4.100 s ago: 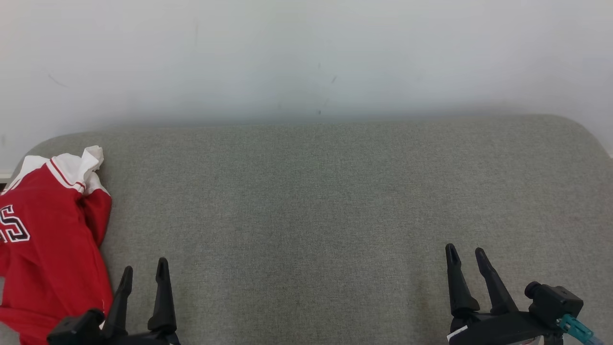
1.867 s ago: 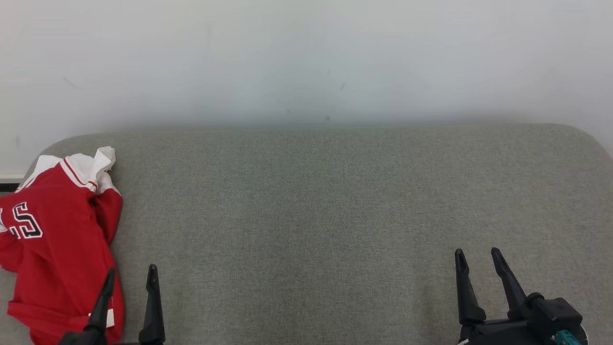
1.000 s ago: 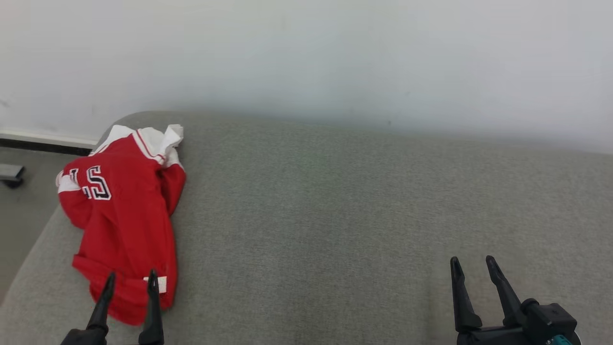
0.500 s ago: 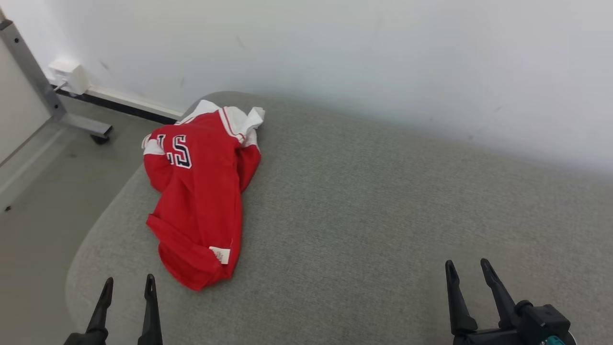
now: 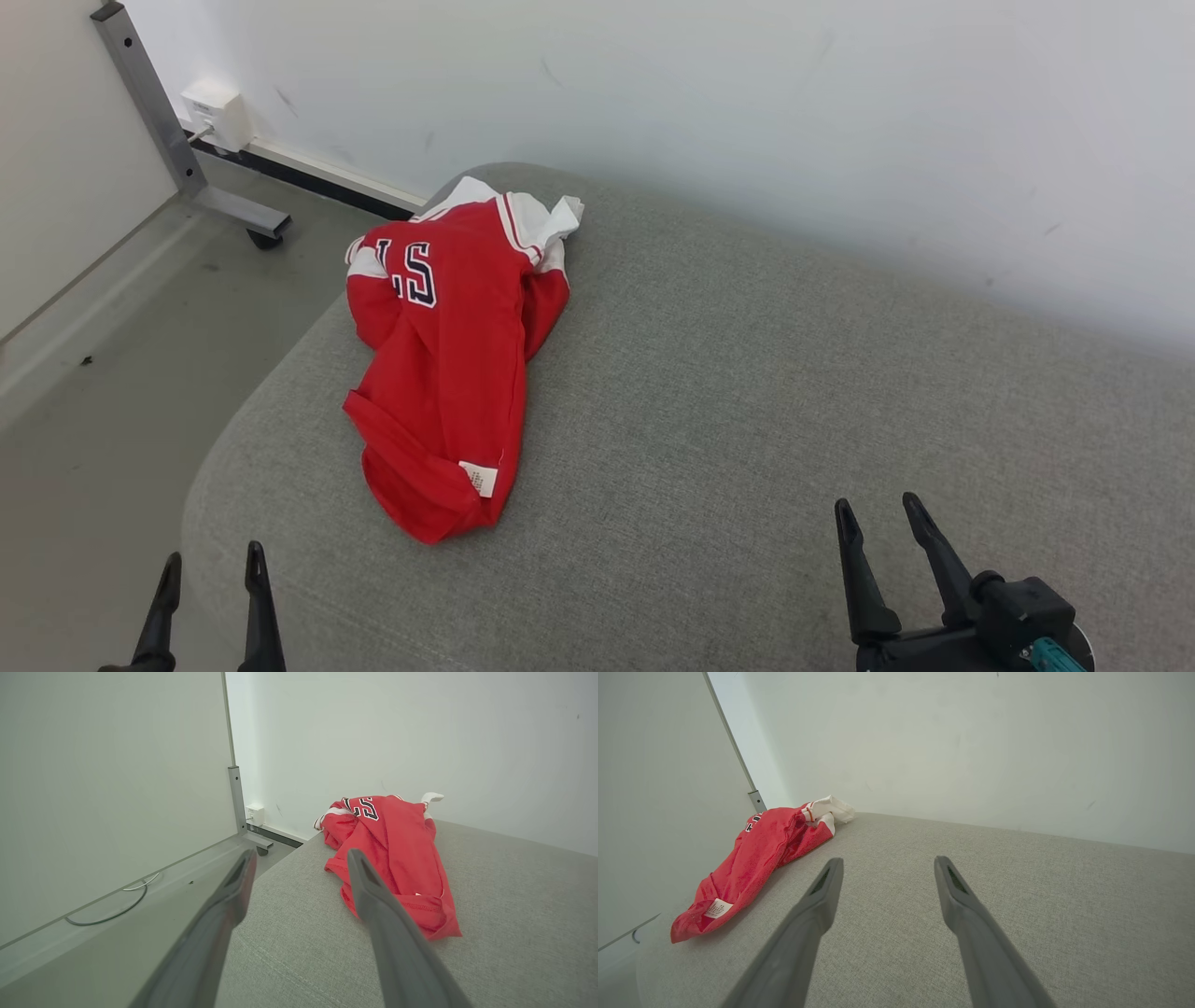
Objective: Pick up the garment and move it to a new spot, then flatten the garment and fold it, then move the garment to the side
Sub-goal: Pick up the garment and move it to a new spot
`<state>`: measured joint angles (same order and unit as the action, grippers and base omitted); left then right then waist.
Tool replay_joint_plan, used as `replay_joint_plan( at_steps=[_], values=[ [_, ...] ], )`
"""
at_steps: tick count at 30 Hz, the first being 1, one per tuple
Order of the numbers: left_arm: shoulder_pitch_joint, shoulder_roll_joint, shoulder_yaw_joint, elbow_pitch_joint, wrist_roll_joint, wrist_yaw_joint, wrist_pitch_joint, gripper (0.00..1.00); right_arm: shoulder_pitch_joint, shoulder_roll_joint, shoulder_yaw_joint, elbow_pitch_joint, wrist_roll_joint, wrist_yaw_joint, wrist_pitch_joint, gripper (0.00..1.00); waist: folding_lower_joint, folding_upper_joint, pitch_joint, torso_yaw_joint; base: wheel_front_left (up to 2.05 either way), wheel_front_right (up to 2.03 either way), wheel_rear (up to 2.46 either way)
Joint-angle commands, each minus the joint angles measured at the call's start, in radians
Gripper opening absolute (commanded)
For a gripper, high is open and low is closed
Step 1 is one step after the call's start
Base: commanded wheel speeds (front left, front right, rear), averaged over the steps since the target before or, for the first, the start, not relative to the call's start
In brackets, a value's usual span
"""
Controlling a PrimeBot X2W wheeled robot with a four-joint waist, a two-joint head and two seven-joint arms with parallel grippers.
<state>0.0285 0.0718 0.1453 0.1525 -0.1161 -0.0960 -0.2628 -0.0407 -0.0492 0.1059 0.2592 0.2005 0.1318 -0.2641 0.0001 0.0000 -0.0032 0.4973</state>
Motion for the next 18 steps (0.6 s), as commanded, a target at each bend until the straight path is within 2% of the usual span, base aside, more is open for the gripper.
replay_joint_plan(
  at_steps=[1,7,13,18],
  values=[
    [0.01,-0.004,0.003,-0.003,0.003,0.005,-0.003,1.0,0.0,-0.002,-0.002,0.004,-0.008,-0.002,-0.001,1.0,-0.0001,0.0,0.0,-0.003,0.0,0.0,0.0],
    [-0.037,0.019,-0.013,0.022,0.003,-0.008,-0.003,1.0,0.014,-0.002,-0.025,-0.004,-0.02,-0.002,-0.001,1.0,-0.0001,0.0,0.009,-0.029,0.0,0.0,0.0],
    [-0.187,0.08,-0.016,0.063,-0.04,-0.026,0.0,1.0,-0.013,-0.002,-0.067,-0.017,-0.064,-0.002,0.0,1.0,-0.0001,0.0,0.087,-0.118,0.0,0.0,0.0],
    [-0.37,0.132,-0.026,0.077,-0.101,-0.031,0.039,1.0,-0.052,-0.002,-0.132,-0.057,-0.117,-0.002,0.003,1.0,-0.0001,0.0,0.2,-0.198,0.0,0.0,0.0]
  ],
)
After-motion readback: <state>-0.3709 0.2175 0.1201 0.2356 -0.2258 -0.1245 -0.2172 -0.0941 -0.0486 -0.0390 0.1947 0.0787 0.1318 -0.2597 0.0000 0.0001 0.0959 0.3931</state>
